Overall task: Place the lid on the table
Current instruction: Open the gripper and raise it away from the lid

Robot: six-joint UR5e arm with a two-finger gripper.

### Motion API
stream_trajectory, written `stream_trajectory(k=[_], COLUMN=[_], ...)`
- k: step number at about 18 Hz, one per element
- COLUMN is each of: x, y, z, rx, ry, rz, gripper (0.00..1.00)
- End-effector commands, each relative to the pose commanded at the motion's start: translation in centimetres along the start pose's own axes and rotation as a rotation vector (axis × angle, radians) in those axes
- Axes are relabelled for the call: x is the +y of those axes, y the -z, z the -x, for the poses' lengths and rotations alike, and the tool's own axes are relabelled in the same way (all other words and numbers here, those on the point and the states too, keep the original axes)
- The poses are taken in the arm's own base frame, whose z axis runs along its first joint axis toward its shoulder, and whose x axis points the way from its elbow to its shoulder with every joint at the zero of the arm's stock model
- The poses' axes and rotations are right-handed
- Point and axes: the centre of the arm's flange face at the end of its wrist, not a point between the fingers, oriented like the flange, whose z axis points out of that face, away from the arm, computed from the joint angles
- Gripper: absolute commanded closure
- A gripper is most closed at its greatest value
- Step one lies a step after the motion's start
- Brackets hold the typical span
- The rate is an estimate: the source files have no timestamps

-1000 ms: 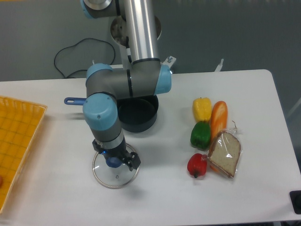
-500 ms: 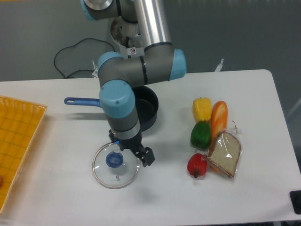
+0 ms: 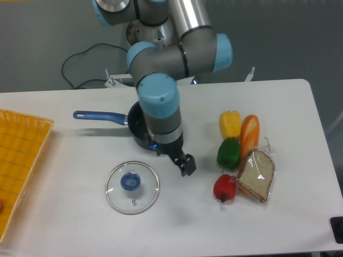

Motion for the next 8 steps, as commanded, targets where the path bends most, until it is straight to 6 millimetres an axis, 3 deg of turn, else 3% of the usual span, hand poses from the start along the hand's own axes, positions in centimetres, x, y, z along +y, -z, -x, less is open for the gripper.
stream_trajectory(k=[3,8], x=[1.6,2.1], y=[0.5,0.5], z=[0.4,0.7], rx=[0.012,0.014], ry=[-0.027,-0.022], rz=[0.005,0.006], gripper=[0.00,0.00])
